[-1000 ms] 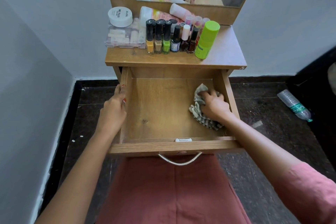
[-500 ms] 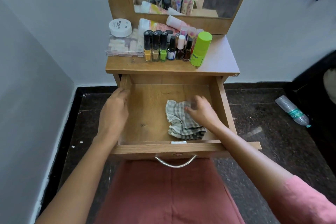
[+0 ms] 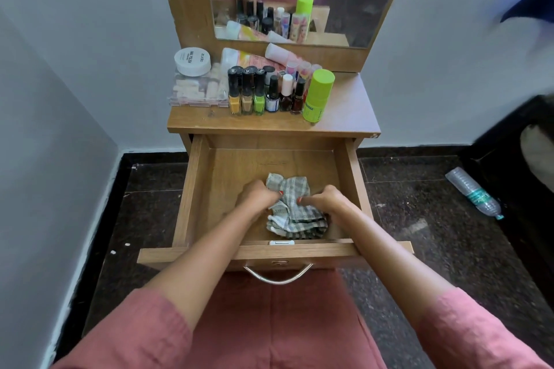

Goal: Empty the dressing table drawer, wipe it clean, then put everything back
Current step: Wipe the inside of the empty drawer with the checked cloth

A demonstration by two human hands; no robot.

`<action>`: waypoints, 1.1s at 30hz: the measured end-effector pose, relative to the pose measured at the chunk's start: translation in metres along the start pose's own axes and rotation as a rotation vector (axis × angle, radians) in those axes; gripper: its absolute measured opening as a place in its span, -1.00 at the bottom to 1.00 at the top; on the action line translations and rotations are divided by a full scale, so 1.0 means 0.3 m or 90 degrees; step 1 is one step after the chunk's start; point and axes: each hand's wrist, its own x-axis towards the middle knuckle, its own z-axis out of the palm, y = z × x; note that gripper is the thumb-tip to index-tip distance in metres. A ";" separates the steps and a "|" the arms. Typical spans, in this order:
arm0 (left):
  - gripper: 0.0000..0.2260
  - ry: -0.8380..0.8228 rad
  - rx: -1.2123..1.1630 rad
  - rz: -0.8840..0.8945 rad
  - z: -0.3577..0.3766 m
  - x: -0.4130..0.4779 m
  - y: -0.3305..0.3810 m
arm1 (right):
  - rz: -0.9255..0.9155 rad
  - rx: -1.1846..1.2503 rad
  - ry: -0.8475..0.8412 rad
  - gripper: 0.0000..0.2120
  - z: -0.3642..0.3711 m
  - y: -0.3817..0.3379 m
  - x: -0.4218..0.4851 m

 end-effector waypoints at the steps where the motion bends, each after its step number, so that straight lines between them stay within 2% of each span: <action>1: -0.79 0.001 -0.010 -0.014 0.009 0.002 0.001 | 0.005 0.008 -0.010 -0.45 0.000 -0.002 0.001; 6: -0.92 -0.015 -0.094 -0.055 0.030 0.008 -0.001 | 0.014 0.064 -0.008 -0.35 0.001 -0.003 0.000; 11: -0.93 -0.029 -0.188 -0.064 0.022 -0.006 0.003 | 0.000 0.159 -0.032 -0.72 0.011 0.008 0.022; 16: -0.71 -0.029 -0.271 -0.072 0.013 -0.020 0.013 | -0.003 0.256 -0.078 -0.81 -0.006 0.010 0.009; 26: -0.74 -0.054 -0.339 0.038 -0.054 -0.124 0.084 | -0.130 0.394 -0.107 -0.84 -0.093 0.001 -0.085; 30: -0.77 -0.042 -0.327 0.099 -0.076 -0.175 0.135 | -0.177 0.408 -0.053 -0.91 -0.171 -0.005 -0.152; 33: -0.75 -0.029 -0.326 0.136 -0.067 -0.202 0.184 | -0.206 0.414 0.006 -0.89 -0.221 0.003 -0.176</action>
